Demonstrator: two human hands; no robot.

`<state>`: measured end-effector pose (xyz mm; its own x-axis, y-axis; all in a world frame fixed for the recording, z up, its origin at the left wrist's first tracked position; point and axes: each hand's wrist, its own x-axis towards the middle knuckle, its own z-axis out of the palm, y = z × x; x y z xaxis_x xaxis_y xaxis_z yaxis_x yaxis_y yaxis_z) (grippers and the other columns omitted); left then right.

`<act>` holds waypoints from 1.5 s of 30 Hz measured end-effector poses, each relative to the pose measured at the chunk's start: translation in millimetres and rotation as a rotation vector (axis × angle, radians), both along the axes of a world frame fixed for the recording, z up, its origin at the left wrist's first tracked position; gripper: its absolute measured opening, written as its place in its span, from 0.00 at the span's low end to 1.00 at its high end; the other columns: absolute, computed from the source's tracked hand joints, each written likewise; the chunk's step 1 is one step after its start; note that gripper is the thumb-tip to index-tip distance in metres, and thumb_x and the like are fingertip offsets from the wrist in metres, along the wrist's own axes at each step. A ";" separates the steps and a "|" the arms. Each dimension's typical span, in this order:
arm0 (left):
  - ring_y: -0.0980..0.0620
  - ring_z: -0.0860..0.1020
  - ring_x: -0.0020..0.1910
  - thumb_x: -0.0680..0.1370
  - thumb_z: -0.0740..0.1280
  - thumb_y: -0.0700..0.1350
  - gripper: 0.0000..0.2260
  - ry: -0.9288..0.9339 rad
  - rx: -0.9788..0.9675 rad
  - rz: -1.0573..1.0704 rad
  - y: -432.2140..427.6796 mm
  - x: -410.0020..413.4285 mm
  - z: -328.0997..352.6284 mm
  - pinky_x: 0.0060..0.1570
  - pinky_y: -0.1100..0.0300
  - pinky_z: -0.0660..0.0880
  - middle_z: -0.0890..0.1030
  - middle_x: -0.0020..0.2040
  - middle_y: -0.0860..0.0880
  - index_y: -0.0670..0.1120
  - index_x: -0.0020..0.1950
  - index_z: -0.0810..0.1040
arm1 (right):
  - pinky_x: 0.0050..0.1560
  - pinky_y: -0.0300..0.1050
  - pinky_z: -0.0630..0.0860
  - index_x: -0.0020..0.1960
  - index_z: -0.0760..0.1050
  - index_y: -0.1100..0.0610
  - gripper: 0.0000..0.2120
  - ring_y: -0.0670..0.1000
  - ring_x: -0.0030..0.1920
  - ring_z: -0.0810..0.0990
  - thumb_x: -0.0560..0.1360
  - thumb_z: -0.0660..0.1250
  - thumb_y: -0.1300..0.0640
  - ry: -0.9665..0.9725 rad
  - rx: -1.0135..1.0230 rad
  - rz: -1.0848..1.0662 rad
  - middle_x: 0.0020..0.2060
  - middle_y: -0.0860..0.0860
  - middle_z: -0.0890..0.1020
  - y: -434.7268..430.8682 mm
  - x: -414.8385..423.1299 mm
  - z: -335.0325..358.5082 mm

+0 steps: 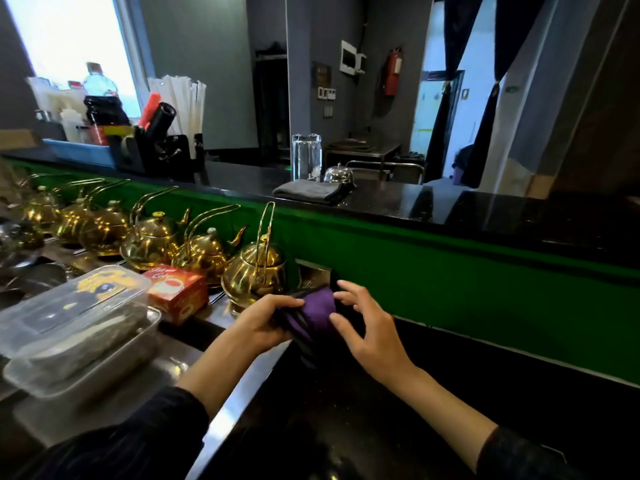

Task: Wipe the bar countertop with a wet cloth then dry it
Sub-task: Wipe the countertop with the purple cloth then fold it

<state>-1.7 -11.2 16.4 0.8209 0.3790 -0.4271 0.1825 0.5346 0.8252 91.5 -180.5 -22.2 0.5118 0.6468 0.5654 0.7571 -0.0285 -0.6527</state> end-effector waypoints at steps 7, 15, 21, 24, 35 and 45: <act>0.48 0.80 0.28 0.66 0.63 0.27 0.08 -0.056 0.007 0.134 17.6 -39.2 -6.2 0.30 0.57 0.80 0.80 0.31 0.44 0.38 0.35 0.77 | 0.57 0.45 0.73 0.59 0.77 0.53 0.21 0.51 0.56 0.79 0.66 0.68 0.57 0.991 -0.165 0.282 0.56 0.54 0.81 35.4 -6.0 -13.1; 0.45 0.78 0.44 0.72 0.59 0.24 0.16 0.031 0.274 0.054 20.7 -66.3 -3.6 0.29 0.60 0.80 0.79 0.45 0.42 0.40 0.51 0.77 | 0.60 0.59 0.78 0.51 0.80 0.58 0.05 0.57 0.52 0.84 0.76 0.68 0.62 0.712 -0.203 0.319 0.51 0.59 0.84 49.2 -3.3 7.9; 0.44 0.79 0.38 0.78 0.66 0.42 0.13 0.309 0.477 0.144 23.7 -57.6 -19.9 0.35 0.57 0.80 0.82 0.38 0.40 0.35 0.57 0.73 | 0.50 0.56 0.78 0.46 0.79 0.54 0.01 0.52 0.47 0.82 0.74 0.69 0.57 0.138 -0.210 0.062 0.43 0.50 0.84 69.6 -6.9 36.6; 0.36 0.80 0.44 0.79 0.63 0.52 0.22 0.259 0.229 0.105 27.9 -50.5 -11.9 0.38 0.50 0.81 0.78 0.51 0.30 0.36 0.63 0.65 | 0.45 0.51 0.76 0.49 0.77 0.53 0.03 0.54 0.48 0.81 0.76 0.66 0.55 -0.173 -0.184 -0.051 0.45 0.49 0.82 71.1 -19.1 51.4; 0.46 0.82 0.37 0.71 0.70 0.40 0.16 0.044 0.018 0.066 44.0 -47.0 -17.2 0.41 0.56 0.80 0.83 0.41 0.41 0.38 0.57 0.76 | 0.32 0.42 0.76 0.54 0.76 0.54 0.11 0.51 0.41 0.77 0.75 0.58 0.60 -0.834 -0.250 0.145 0.45 0.50 0.81 46.7 -65.5 -2.2; 0.45 0.83 0.38 0.74 0.63 0.30 0.11 0.100 0.137 -0.105 46.9 -58.0 -13.6 0.35 0.55 0.82 0.83 0.42 0.39 0.38 0.55 0.74 | 0.35 0.42 0.80 0.61 0.73 0.58 0.13 0.49 0.42 0.81 0.80 0.60 0.55 -0.687 -0.240 0.123 0.49 0.52 0.79 51.2 -43.8 -20.0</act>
